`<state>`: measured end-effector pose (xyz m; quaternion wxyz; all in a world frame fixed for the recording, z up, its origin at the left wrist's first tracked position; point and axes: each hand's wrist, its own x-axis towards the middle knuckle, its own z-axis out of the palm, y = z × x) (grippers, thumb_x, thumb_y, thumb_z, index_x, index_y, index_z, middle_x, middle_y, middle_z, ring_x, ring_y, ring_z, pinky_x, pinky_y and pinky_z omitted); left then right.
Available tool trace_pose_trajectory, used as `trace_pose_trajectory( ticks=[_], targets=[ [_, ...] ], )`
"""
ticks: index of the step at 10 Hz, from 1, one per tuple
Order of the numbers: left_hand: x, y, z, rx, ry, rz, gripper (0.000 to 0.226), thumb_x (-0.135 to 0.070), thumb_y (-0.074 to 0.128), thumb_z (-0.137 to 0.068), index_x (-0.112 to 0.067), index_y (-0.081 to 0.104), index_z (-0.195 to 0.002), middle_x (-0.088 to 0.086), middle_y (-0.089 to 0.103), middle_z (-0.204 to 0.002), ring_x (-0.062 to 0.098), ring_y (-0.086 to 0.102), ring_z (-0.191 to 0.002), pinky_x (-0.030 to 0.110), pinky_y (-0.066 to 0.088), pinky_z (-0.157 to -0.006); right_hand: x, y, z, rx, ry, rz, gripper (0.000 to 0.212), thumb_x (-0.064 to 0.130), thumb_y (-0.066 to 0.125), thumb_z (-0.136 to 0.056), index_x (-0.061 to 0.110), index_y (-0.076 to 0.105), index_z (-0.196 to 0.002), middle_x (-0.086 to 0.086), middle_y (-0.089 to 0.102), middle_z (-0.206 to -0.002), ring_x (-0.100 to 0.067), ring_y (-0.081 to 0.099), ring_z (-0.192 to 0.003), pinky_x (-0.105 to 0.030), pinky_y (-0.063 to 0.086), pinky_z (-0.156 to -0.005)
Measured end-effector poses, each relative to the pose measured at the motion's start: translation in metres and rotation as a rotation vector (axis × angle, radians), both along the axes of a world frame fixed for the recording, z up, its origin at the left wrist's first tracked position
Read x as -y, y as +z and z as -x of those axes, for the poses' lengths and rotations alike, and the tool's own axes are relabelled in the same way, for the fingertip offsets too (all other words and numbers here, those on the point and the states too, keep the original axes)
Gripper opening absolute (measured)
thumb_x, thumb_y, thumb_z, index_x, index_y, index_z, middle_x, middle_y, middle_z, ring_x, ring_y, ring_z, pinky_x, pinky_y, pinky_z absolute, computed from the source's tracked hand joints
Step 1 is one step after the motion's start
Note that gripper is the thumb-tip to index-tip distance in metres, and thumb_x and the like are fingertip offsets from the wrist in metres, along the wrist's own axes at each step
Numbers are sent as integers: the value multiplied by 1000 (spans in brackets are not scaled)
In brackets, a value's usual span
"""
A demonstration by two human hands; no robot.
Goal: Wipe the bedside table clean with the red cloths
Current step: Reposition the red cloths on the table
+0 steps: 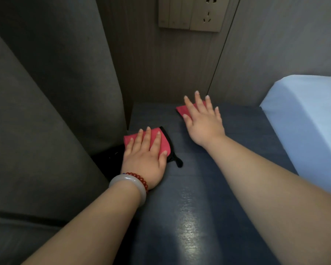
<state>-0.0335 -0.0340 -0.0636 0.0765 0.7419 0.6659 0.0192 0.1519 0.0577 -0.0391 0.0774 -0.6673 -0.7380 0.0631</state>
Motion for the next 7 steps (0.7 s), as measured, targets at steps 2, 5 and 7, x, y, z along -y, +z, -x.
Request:
trace_pose_trajectory(
  ticks=[2, 5, 7],
  targets=[
    [0, 1, 0, -10, -3, 14, 63, -52, 14, -99, -28, -6, -154, 2, -12, -163, 21, -11, -149, 41, -5, -120, -8, -23, -5, 73, -123, 188, 55, 55, 13, -99, 46, 3, -153, 11, -7, -164, -19, -10, -150, -46, -6, -119],
    [-4, 2, -2, -34, -10, 48, 63, -51, 12, -99, -26, -5, -155, 3, -12, -163, 22, -11, -149, 43, -4, -120, 25, -13, -3, 55, -179, 157, 62, 61, 12, -98, 40, -8, -153, 5, -23, -161, -25, -20, -148, -48, -13, -118],
    [-19, 4, -2, -56, -55, 96, 64, -52, 13, -99, -27, -5, -155, 1, -14, -163, 21, -12, -149, 42, -4, -120, 67, -28, -5, 34, -196, 166, 68, 62, 15, -97, 31, -3, -156, 4, -17, -162, -21, -17, -149, -47, -9, -120]
  ],
)
